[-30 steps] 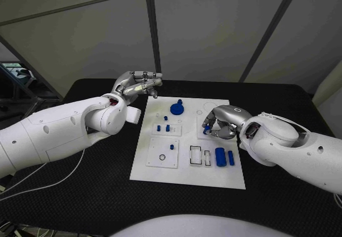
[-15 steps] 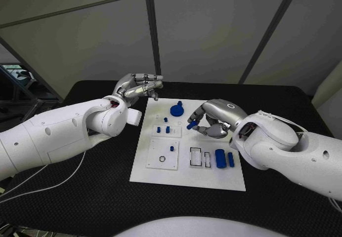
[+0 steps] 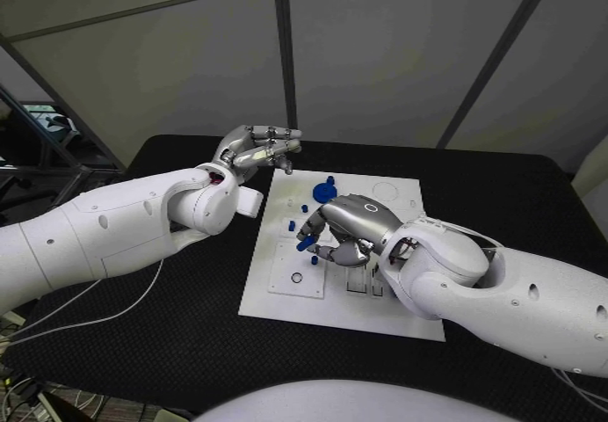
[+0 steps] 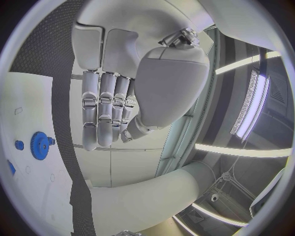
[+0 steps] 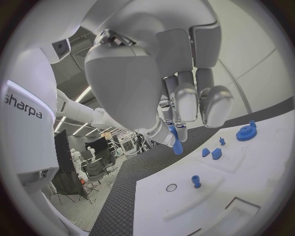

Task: Assemble the parts on the task board

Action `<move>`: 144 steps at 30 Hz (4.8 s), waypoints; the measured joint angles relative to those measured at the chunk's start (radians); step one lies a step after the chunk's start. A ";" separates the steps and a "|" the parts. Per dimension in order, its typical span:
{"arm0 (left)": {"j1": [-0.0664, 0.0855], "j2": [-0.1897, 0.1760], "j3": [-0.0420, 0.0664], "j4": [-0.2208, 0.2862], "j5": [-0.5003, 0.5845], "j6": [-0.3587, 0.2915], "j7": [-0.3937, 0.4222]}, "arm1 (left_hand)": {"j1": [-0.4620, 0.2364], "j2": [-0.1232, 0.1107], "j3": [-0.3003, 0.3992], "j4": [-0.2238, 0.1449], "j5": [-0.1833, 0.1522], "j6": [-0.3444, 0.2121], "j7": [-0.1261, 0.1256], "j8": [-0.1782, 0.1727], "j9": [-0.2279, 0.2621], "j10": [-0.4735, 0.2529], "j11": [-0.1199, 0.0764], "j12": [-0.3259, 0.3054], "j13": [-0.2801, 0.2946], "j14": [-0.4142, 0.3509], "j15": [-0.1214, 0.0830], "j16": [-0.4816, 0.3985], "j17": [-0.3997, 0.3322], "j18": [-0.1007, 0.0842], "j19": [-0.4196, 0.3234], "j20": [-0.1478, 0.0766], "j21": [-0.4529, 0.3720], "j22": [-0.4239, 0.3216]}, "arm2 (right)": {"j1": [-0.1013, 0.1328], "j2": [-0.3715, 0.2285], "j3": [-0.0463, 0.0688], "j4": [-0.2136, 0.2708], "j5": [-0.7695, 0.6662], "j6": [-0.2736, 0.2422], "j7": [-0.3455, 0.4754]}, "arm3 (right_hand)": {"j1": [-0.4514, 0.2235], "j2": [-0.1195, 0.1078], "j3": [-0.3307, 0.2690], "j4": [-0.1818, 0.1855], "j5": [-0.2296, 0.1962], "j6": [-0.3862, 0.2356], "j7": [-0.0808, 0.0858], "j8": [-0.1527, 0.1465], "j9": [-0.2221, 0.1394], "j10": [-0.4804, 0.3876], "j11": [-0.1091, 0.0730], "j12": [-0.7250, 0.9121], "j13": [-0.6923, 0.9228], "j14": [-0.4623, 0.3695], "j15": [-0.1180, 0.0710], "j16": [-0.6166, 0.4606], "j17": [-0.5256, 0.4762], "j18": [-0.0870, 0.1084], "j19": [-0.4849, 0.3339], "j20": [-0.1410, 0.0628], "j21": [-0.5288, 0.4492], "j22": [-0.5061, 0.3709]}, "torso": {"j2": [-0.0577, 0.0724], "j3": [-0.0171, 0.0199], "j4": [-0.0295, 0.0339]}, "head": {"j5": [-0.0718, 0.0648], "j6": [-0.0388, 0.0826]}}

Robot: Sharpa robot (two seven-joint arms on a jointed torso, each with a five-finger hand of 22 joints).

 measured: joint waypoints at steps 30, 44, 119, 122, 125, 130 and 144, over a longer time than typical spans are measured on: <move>0.000 0.008 0.000 -0.004 0.000 0.010 -0.005 | 0.000 0.000 0.003 -0.003 0.000 -0.004 0.004 0.000 0.000 -0.003 0.004 0.000 0.000 0.000 0.000 0.000 -0.001 0.000 0.000 0.000 0.000 0.000 | -0.013 0.065 -0.048 -0.074 0.001 0.098 0.027 | 0.003 -0.003 0.000 0.000 0.000 0.004 -0.001 -0.001 0.000 0.002 -0.002 0.000 0.000 0.000 0.000 0.000 0.000 0.000 0.000 0.000 0.000 0.000 | 0.000 0.0006 -0.0013 | 0.016 -0.018; 0.000 0.008 0.000 -0.004 0.000 0.013 -0.010 | 0.000 0.000 0.003 -0.003 0.000 -0.003 0.003 0.000 0.000 -0.003 0.004 0.004 0.000 -0.003 0.003 0.000 -0.001 0.000 0.000 0.000 0.000 0.000 | -0.015 0.076 -0.050 -0.094 -0.002 0.125 0.023 | 0.003 -0.003 0.000 0.000 0.002 0.003 -0.001 -0.003 0.000 0.002 -0.002 0.000 -0.001 0.000 0.000 0.004 0.000 0.000 0.000 0.000 0.000 0.000 | 0.000 0.0006 -0.0013 | 0.018 -0.020; -0.005 -0.005 -0.005 -0.005 -0.012 0.049 -0.020 | -0.053 -0.024 -0.046 0.013 -0.006 -0.014 0.000 0.000 0.000 -0.015 0.007 0.020 0.003 -0.011 0.004 0.000 -0.001 0.000 -0.007 0.007 -0.008 -0.009 | -0.017 -0.431 -0.005 0.117 0.299 -0.084 -0.219 | -0.207 -0.065 -0.411 0.223 0.141 -0.087 -0.034 0.133 0.051 0.148 -0.048 0.853 0.891 0.000 -0.039 0.191 0.222 -0.032 0.066 -0.034 0.111 0.153 | -0.012 -0.0026 -0.0333 | -0.141 0.031; -0.005 -0.005 -0.006 -0.004 -0.012 0.052 -0.019 | -0.053 -0.024 -0.046 0.013 -0.006 -0.014 0.000 0.000 0.000 -0.015 0.007 0.020 0.003 -0.011 0.004 0.000 -0.001 0.000 -0.007 0.007 -0.008 -0.009 | -0.021 -0.438 -0.005 0.130 0.297 -0.084 -0.242 | -0.199 -0.056 -0.440 0.224 0.141 -0.090 -0.037 0.158 0.067 0.150 -0.050 0.902 0.956 0.000 -0.039 0.205 0.246 -0.032 0.066 -0.034 0.119 0.169 | -0.012 -0.0031 -0.0341 | -0.148 0.028; -0.005 -0.004 -0.006 -0.005 -0.012 0.054 -0.018 | -0.053 -0.024 -0.046 0.013 -0.006 -0.014 0.000 0.000 0.000 -0.015 0.007 0.020 0.003 -0.011 0.004 0.000 -0.001 0.000 -0.007 0.007 -0.008 -0.009 | -0.026 -0.435 -0.005 0.139 0.292 -0.083 -0.263 | -0.193 -0.051 -0.461 0.224 0.141 -0.096 -0.043 0.173 0.079 0.150 -0.050 0.917 0.981 0.000 -0.039 0.209 0.256 -0.048 0.070 -0.038 0.125 0.176 | -0.013 -0.0039 -0.0341 | -0.151 0.025; -0.005 -0.003 -0.006 -0.005 -0.012 0.056 -0.018 | -0.053 -0.024 -0.050 0.017 -0.006 -0.014 0.000 0.002 0.000 -0.015 0.007 0.020 0.003 -0.011 0.004 0.000 -0.001 0.000 -0.007 0.007 -0.011 -0.010 | -0.044 -0.426 -0.005 0.149 0.279 -0.075 -0.291 | -0.192 -0.044 -0.486 0.225 0.141 -0.105 -0.044 0.191 0.093 0.150 -0.050 0.927 1.006 0.000 -0.039 0.217 0.266 -0.048 0.074 -0.034 0.131 0.185 | -0.013 -0.0040 -0.0338 | -0.154 0.020; -0.005 -0.007 -0.007 -0.003 -0.013 0.058 -0.018 | -0.053 -0.024 -0.053 0.019 -0.005 -0.018 0.004 0.005 0.000 -0.015 0.007 0.023 0.004 -0.011 0.004 0.000 -0.001 0.000 -0.007 0.007 -0.012 -0.012 | -0.082 -0.395 -0.006 0.154 0.237 -0.022 -0.336 | -0.199 -0.033 -0.509 0.228 0.138 -0.113 -0.045 0.205 0.106 0.150 -0.050 0.927 1.012 0.000 -0.039 0.217 0.270 -0.047 0.074 -0.034 0.131 0.189 | -0.012 -0.0047 -0.0341 | -0.153 0.019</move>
